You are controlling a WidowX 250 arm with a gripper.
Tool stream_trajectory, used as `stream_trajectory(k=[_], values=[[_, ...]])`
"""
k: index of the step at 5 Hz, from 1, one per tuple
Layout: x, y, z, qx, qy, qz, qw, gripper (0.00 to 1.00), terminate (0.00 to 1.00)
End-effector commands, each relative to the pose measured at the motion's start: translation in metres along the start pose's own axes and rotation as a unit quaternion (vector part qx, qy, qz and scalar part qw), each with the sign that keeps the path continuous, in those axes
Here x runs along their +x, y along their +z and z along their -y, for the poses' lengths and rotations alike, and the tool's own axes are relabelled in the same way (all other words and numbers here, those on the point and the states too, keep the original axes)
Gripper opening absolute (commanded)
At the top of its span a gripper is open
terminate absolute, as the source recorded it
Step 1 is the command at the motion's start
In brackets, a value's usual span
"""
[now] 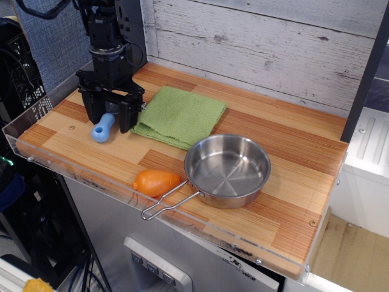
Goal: Place the spoon at the left of the green piece of cloth.
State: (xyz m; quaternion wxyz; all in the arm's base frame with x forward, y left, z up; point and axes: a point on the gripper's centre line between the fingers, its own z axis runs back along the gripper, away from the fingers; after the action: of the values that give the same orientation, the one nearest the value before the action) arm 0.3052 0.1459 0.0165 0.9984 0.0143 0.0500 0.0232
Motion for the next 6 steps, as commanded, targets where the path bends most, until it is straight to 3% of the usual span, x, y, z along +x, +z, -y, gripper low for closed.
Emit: stream_trajectory(k=[1, 3, 4, 5, 6], values=[[-0.010, 0.086, 0.014, 0.013, 0.026, 0.021, 0.9994, 1.00, 0.00], [-0.022, 0.114, 0.015, 0.030, 0.035, 0.028, 0.9986, 1.00, 0.00], [-0.026, 0.123, 0.018, 0.055, 0.043, 0.046, 0.9965, 1.00, 0.00], [-0.029, 0.136, 0.023, 0.071, 0.037, 0.082, 0.9934, 1.00, 0.00], [-0.030, 0.143, 0.026, 0.063, 0.030, 0.097, 0.9928, 1.00, 0.00]])
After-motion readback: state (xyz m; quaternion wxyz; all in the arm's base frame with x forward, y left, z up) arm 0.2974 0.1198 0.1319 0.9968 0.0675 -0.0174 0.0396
